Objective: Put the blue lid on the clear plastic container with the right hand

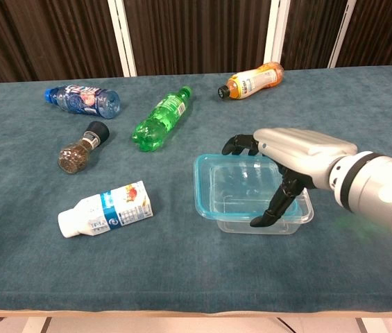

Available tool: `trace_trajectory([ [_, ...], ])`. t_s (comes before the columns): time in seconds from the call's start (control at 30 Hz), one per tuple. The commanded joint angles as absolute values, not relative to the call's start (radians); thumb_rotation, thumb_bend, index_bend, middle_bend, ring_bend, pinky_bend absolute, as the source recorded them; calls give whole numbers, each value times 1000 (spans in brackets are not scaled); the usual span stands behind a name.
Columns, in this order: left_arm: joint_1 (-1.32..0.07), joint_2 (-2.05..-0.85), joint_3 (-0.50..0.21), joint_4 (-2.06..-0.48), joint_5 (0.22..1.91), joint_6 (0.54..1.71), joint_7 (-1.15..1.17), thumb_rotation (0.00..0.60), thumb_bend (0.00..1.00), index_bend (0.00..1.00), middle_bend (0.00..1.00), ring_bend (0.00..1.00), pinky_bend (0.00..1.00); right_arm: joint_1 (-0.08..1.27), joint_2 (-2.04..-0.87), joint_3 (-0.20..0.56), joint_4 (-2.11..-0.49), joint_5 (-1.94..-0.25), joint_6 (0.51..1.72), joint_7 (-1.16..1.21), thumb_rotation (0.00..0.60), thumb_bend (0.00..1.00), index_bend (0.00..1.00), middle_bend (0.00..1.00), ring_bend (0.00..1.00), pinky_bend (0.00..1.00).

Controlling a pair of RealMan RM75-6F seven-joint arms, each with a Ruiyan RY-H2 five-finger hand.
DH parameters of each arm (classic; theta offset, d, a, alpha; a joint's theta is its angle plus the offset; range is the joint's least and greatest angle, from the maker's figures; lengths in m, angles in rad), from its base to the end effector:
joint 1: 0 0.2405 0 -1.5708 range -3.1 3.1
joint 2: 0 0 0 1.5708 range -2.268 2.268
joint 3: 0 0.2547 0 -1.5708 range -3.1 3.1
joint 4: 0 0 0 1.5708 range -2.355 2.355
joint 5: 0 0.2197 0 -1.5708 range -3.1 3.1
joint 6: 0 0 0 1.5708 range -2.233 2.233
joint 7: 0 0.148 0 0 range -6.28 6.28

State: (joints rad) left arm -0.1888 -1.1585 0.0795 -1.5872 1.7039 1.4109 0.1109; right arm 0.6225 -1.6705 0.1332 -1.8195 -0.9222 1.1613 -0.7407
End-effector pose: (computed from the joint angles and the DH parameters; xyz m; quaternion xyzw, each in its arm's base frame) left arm -0.2845 0.1817 0.1008 -0.7264 -0.3263 -0.3615 0.4850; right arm -0.1076 -0.2567 -0.0579 0.7344 -0.4379 0.3334 0.3971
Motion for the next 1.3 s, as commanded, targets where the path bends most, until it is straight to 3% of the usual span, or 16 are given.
trace_trajectory([
  [0.03,-188,-1158,80,-1587,1706,1413,108,600,339,101,19,87,438,628,-1675,130,-1813,-914,1162,-746,600,288,328,435,518,499],
  [0.17,-189,-1157,81,-1586,1707,1412,105,600,339,101,19,87,438,634,-1676,128,-1805,-905,1163,-747,600,288,253,305,348,452],
  [0.5,-190,-1157,82,-1586,1710,1409,106,600,340,103,20,87,438,638,-1669,117,-1801,-911,1169,-731,600,288,177,174,199,405],
  [0.73,-191,-1156,83,-1585,1713,1411,100,600,339,106,20,87,438,642,-1667,114,-1790,-908,1168,-723,600,286,96,66,60,313],
  [0.93,-191,-1155,84,-1584,1717,1412,96,600,340,108,20,88,438,644,-1661,110,-1789,-898,1157,-718,600,279,30,2,0,204],
  [1.3,-192,-1155,85,-1581,1720,1414,90,600,340,111,22,91,438,646,-1632,94,-1811,-895,1162,-724,600,265,0,0,0,133],
])
